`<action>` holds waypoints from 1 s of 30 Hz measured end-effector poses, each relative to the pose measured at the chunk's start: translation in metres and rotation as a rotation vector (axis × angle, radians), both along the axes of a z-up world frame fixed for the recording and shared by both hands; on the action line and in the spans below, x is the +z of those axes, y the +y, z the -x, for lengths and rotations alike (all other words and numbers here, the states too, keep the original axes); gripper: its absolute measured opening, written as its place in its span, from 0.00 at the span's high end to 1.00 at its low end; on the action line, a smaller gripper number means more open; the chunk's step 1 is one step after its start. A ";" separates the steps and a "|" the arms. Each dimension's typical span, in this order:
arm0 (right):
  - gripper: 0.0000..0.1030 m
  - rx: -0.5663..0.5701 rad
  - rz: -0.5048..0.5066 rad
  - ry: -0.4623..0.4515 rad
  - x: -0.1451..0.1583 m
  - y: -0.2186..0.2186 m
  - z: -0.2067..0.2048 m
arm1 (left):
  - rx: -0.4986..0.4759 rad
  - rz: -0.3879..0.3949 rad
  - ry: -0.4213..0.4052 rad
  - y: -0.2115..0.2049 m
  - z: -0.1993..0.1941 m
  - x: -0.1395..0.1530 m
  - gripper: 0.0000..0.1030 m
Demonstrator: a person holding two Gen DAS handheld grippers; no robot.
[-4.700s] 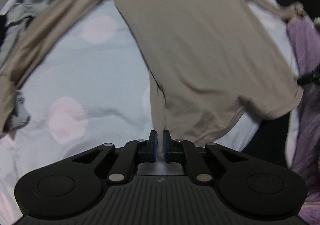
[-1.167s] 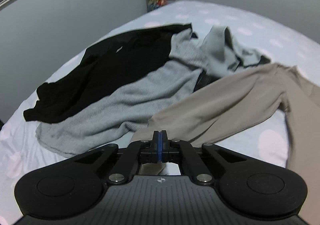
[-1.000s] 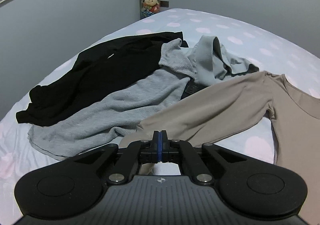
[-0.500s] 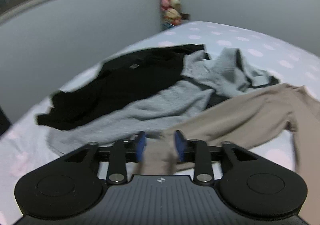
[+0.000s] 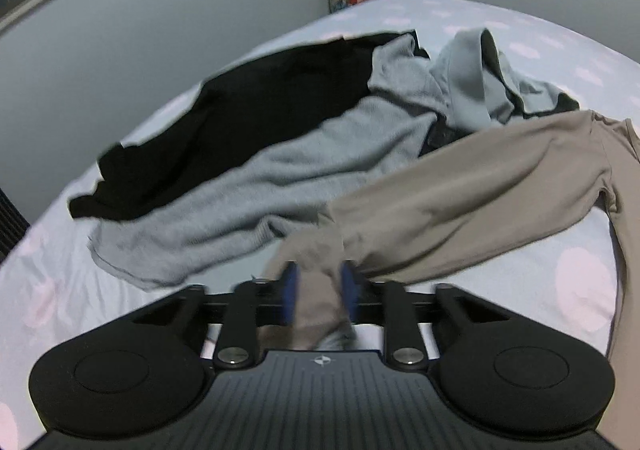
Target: Fold clothes
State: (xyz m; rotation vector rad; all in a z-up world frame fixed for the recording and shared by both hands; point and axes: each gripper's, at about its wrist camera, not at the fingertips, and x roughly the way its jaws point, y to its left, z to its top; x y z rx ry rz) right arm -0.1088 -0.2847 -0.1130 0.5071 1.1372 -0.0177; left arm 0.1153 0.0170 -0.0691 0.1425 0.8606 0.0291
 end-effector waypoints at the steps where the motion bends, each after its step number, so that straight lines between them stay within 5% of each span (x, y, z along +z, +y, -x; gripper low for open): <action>1: 0.57 0.000 -0.003 0.000 -0.001 0.000 0.000 | 0.000 0.005 0.000 0.001 0.001 0.000 0.97; 8: 0.57 -0.005 -0.019 -0.017 -0.002 -0.002 0.001 | -0.014 0.171 -0.048 0.014 0.005 0.015 1.00; 20: 0.57 -0.039 -0.024 -0.059 -0.002 -0.009 0.006 | -0.226 0.479 -0.137 0.004 0.035 0.051 1.00; 26: 0.57 -0.061 -0.029 -0.086 0.001 -0.014 0.010 | -0.411 0.623 -0.085 -0.041 0.052 0.062 1.00; 30: 0.57 -0.025 0.016 -0.156 0.015 -0.012 0.012 | -0.547 0.647 -0.016 -0.084 0.066 0.058 1.00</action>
